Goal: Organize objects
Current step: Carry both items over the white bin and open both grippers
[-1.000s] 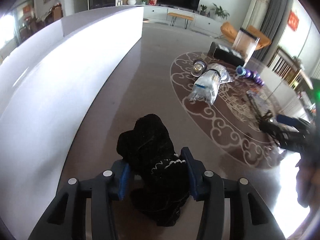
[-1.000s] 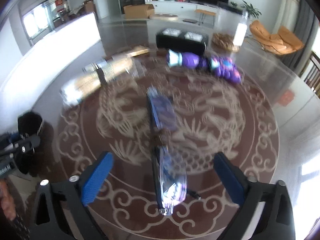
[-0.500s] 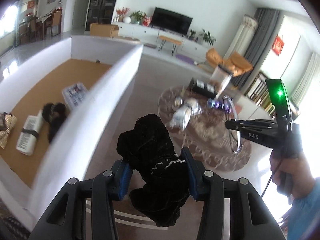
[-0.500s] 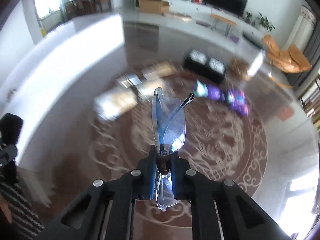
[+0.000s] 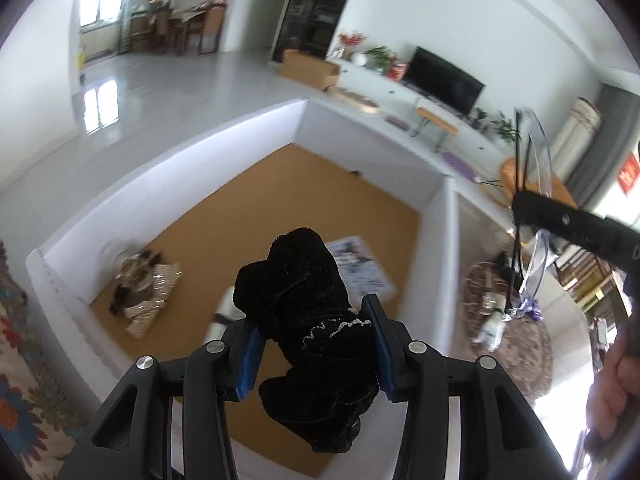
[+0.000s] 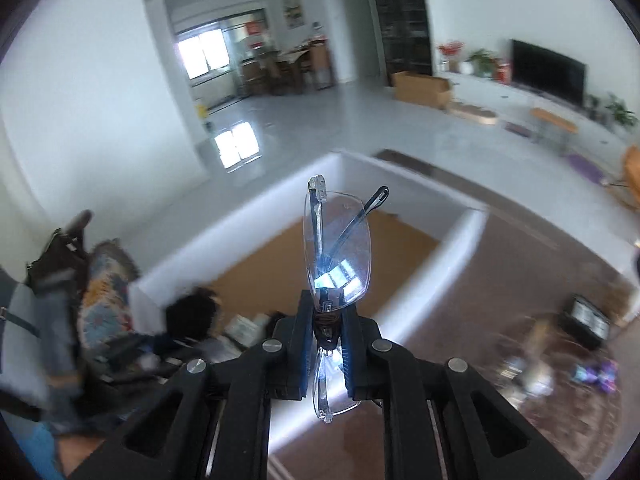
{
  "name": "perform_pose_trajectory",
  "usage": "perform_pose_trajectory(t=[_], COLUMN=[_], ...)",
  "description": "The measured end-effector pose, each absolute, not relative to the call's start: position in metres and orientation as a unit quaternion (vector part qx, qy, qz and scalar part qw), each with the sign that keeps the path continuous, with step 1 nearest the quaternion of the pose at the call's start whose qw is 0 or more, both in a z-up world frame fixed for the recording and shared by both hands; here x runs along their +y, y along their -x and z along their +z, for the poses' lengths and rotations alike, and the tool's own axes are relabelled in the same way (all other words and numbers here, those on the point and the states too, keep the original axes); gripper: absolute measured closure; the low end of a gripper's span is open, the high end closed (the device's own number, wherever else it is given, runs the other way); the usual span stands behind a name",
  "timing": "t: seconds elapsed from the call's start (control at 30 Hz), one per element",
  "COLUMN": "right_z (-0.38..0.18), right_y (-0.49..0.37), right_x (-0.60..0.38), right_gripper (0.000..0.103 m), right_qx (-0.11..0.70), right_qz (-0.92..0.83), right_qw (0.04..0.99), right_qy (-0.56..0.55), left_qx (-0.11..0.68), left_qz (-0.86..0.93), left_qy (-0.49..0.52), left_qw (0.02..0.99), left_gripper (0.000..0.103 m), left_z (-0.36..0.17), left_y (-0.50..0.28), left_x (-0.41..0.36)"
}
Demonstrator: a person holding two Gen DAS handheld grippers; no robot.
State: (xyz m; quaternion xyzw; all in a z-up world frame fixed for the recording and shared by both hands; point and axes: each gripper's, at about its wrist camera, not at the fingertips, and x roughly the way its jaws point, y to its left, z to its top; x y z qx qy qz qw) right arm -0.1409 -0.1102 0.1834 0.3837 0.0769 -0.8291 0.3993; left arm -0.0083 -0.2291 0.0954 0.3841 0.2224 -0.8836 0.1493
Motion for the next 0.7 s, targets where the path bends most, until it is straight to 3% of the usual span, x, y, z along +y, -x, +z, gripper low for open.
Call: perform_pose_trajectory(t=[0.07,0.13,0.17,0.2,0.23,0.27,0.6,0.7], right_z=[0.174,0.161,0.154,0.146,0.135,0.127,0.125,0.123], right_y=[0.138,0.135,0.136,0.138,0.142,0.146,0.134,0.119], right_x=[-0.144,-0.175,-0.184,-0.194,-0.204,-0.210,-0.165,-0.122], right_gripper=[0.090,0.089,0.083,0.075,0.044,0.021,0.015,0.006], right_qx=[0.094,0.113,0.119,0.124,0.131,0.136,0.120,0.141], right_qz=[-0.820,-0.815,-0.813,-0.811,-0.804,-0.801,-0.834,-0.857], right_qw=[0.408,0.407,0.404,0.402,0.398,0.393,0.368,0.341], right_qy=[-0.390,-0.397,-0.401,-0.408,-0.421,-0.430,-0.393,-0.360], left_qx=[0.225,0.229,0.234,0.237,0.239,0.240,0.226,0.199], left_qz=[-0.879,-0.869,-0.862,-0.857,-0.852,-0.848,-0.861,-0.879], left_qy=[-0.394,-0.408,-0.419,-0.426,-0.432,-0.435,-0.422,-0.400], left_qw=[0.150,0.158,0.163,0.168,0.176,0.184,0.171,0.166], left_gripper=[0.055,0.047,0.033,0.018,0.012,0.008,0.006,0.006], left_z=[0.086,0.074,0.068,0.064,0.060,0.058,0.059,0.061], left_y=[0.009,0.010,0.012,0.013,0.013,0.011,0.005,-0.007], left_x=[-0.235,-0.237,-0.239,-0.240,-0.241,-0.242,-0.227,-0.211])
